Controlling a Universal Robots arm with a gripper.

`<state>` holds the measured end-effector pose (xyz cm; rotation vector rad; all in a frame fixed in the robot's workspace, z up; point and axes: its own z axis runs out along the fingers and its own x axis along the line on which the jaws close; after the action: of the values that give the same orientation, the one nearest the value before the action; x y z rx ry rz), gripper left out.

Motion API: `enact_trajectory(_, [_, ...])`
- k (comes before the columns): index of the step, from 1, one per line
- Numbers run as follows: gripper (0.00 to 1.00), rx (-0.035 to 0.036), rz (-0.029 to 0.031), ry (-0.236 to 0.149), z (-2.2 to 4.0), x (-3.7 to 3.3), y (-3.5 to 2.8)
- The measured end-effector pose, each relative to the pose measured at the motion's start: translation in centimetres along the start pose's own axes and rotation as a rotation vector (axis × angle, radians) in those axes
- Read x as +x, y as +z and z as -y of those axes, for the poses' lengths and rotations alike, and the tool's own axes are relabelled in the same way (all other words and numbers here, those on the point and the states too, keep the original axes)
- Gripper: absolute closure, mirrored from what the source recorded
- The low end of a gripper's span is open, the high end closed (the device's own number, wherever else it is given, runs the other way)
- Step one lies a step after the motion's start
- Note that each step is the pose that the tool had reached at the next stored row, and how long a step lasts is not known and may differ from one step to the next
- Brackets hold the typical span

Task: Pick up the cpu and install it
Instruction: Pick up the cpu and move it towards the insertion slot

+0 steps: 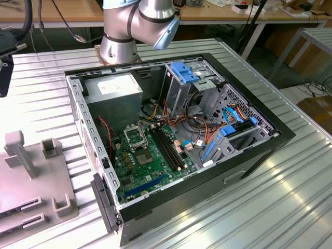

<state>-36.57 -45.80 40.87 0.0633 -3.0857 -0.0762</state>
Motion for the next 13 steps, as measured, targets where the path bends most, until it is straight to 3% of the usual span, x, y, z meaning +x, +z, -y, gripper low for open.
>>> enact_trajectory(13, [0.55, 0.0000, 0.0000, 0.000, 0.08, -2.02, -0.11])
